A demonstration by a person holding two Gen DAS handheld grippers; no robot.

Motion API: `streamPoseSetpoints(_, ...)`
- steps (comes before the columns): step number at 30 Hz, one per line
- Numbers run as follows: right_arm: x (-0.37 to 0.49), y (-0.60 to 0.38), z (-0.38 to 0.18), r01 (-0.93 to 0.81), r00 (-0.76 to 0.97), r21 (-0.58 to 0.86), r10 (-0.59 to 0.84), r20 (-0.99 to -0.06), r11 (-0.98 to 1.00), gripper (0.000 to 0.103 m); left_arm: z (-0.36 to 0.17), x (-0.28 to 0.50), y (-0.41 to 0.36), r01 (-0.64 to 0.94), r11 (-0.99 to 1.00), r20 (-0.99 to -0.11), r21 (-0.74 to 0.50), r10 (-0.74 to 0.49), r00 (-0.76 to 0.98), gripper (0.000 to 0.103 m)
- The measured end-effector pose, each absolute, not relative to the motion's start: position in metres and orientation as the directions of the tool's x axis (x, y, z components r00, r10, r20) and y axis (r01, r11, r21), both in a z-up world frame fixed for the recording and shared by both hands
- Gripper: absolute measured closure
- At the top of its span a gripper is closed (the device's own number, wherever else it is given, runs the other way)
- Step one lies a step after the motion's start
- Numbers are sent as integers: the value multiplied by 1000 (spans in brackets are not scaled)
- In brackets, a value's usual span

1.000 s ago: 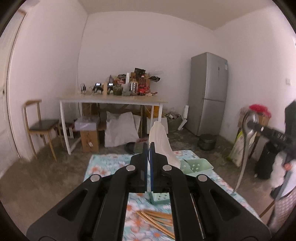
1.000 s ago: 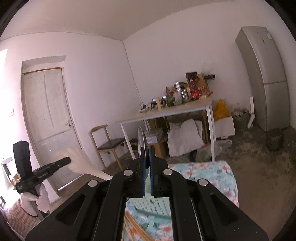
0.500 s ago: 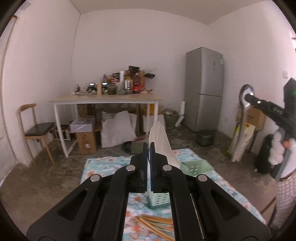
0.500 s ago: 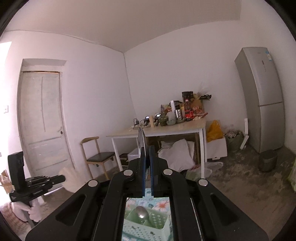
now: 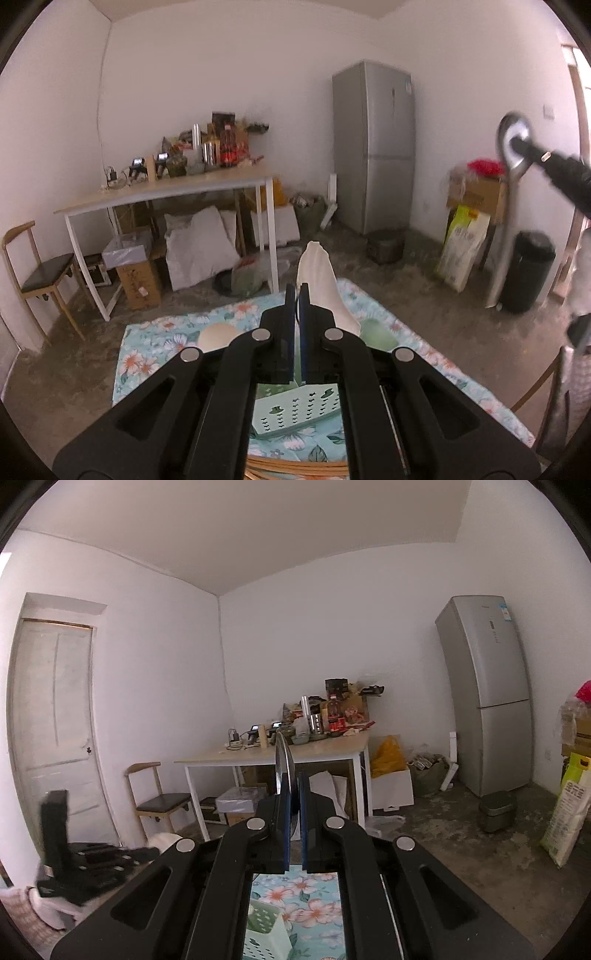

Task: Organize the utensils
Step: 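Lift the metal spoon above the holder with the right tool while the left tool raises the spatula over it, then open the left tool to drop the white spatula into the holder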

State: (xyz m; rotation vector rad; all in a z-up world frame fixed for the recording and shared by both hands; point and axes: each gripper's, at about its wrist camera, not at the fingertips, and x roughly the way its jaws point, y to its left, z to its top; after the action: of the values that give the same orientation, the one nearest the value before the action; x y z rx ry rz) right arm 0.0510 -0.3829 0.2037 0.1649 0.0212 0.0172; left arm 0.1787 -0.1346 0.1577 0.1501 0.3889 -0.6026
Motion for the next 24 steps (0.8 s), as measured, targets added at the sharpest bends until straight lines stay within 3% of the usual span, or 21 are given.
streamPoseSetpoints(5,55,-386,200,-11,999,166,16,-32,986,99,137,207,-164,581,813,-493,35,-492,718,102)
streamPoseSetpoints(7,57,-384,198,-11,999,161,17,-40,987,99,128,217,-167,600,799,-526,-38,-526,668,99)
streamPoseSetpoints(9,58,-383,197,-5,999,150,12,-47,989,99,126,220,-160,604,787,-509,-125,-574,642,88)
streamPoseSetpoints(11,61,-380,196,-11,998,146,19,-53,989,99,129,217,-148,595,782,-465,-184,-603,648,67)
streamPoseSetpoints(12,63,-378,196,-19,998,147,27,-56,989,99,131,214,-141,591,781,-436,-204,-613,659,66)
streamPoseSetpoints(14,67,-374,198,-35,997,148,45,-59,988,99,137,206,-121,573,787,-387,-231,-614,688,53)
streamPoseSetpoints(18,77,-363,201,-93,994,163,101,-43,982,99,138,188,-81,505,825,-341,-254,-565,751,40)
streamPoseSetpoints(24,111,-332,204,-195,979,179,202,-27,964,99,115,157,-23,367,898,-363,-241,-434,824,25)
